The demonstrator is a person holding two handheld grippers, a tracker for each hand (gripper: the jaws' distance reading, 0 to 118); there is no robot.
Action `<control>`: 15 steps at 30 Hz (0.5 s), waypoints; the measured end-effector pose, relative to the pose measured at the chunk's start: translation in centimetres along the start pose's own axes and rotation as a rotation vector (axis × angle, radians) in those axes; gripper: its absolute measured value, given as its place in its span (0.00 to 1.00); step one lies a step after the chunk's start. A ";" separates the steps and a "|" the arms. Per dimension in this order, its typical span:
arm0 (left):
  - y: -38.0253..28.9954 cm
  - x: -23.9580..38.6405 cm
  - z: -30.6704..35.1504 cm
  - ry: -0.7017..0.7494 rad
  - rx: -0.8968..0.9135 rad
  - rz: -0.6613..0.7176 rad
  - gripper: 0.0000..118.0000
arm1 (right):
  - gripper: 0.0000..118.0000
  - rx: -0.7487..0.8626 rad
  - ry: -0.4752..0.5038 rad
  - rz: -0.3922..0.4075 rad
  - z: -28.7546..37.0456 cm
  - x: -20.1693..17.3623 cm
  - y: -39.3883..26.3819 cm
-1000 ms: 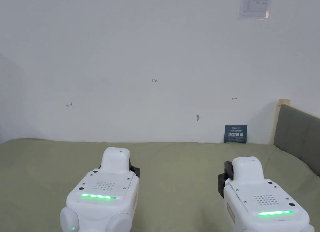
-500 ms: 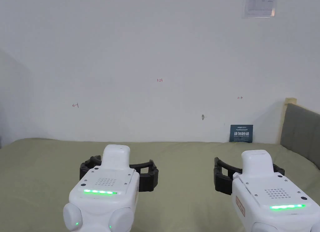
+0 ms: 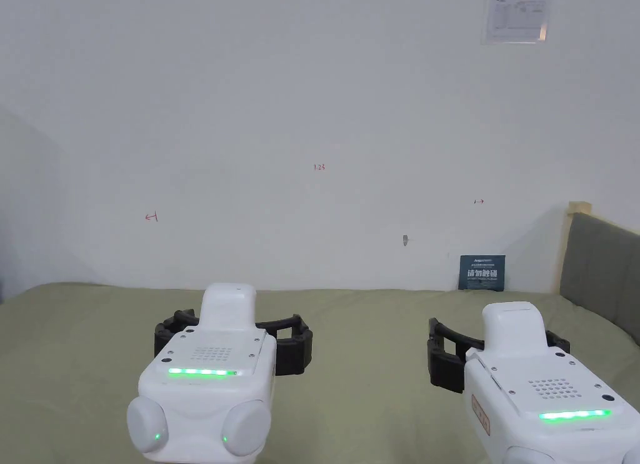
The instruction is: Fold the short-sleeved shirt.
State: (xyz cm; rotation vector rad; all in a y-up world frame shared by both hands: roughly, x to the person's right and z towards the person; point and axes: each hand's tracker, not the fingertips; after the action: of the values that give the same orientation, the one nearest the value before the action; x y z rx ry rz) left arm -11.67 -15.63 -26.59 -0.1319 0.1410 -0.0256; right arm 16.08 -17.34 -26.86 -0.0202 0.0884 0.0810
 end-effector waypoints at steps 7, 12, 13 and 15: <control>0.2 0.2 1.0 -0.028 -0.010 0.000 1.00 | 0.73 -0.003 0.010 -0.004 0.3 -0.3 0.4; 0.2 0.7 1.0 -0.012 -0.002 -0.074 1.00 | 0.73 -0.006 0.016 0.000 0.3 -0.3 0.4; 0.3 0.6 1.0 -0.021 -0.003 -0.070 1.00 | 0.73 -0.005 0.014 0.003 0.4 -0.5 0.5; 0.6 0.4 1.0 -0.048 -0.021 -0.038 1.00 | 0.73 -0.006 0.014 0.002 0.3 -0.3 0.5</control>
State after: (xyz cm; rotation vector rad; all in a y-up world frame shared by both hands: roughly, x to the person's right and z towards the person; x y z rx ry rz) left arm -11.16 -14.88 -25.72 -0.1563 0.0905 -0.0592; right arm 15.77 -16.84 -26.50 -0.0267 0.1018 0.0826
